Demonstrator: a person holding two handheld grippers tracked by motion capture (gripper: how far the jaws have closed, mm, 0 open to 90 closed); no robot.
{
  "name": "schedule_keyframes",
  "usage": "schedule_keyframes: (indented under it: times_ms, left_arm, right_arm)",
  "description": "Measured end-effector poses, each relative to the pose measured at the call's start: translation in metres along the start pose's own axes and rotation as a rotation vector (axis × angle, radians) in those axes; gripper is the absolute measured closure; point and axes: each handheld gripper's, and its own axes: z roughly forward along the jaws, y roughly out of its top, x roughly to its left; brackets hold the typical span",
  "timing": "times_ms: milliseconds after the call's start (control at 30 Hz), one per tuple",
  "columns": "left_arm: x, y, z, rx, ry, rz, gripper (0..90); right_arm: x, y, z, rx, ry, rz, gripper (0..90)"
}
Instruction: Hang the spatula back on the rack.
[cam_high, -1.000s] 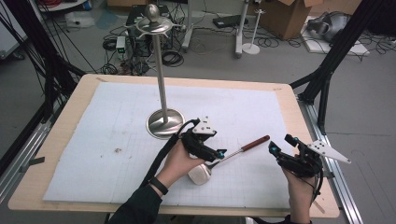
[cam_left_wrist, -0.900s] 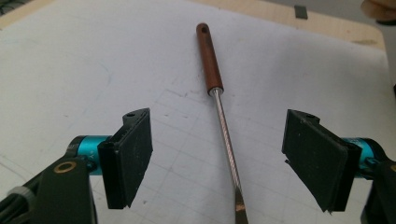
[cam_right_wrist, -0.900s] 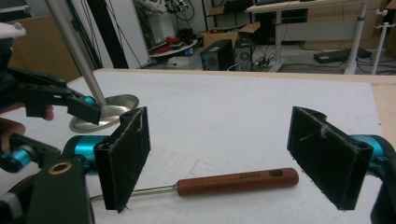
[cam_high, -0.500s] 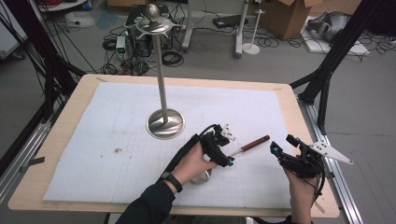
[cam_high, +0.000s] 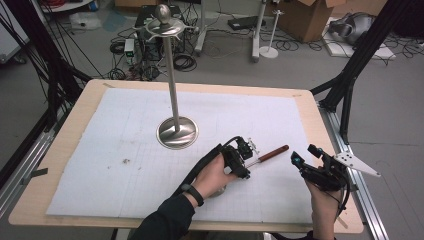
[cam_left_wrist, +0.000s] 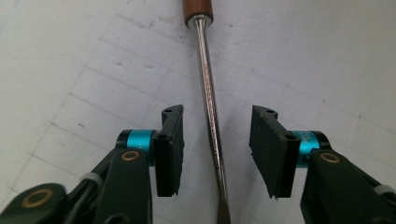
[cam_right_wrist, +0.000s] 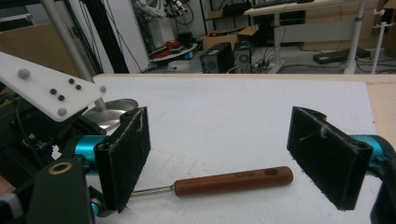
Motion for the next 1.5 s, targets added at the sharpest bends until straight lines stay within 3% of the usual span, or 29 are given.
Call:
schedule_keyframes:
  times_ms: [367, 733, 1100, 1500]
  left_arm:
    - [0.003, -0.001, 0.003, 0.039, 0.000, -0.051, 67.8]
    - [0.001, 0.002, 0.004, 0.064, 0.035, -0.045, 74.1]
    - [-0.012, 0.003, 0.005, 0.071, 0.101, -0.012, 78.6]
    - [-0.010, 0.001, 0.005, 0.059, 0.079, -0.034, 83.9]
  right_arm:
    - [0.000, 0.000, 0.000, 0.002, -0.001, 0.002, 20.3]
    - [-0.001, -0.001, 0.000, 0.001, -0.004, 0.005, 20.3]
    - [-0.002, -0.001, -0.001, 0.000, -0.004, 0.008, 20.3]
    - [-0.003, -0.001, -0.001, -0.003, -0.006, 0.010, 20.4]
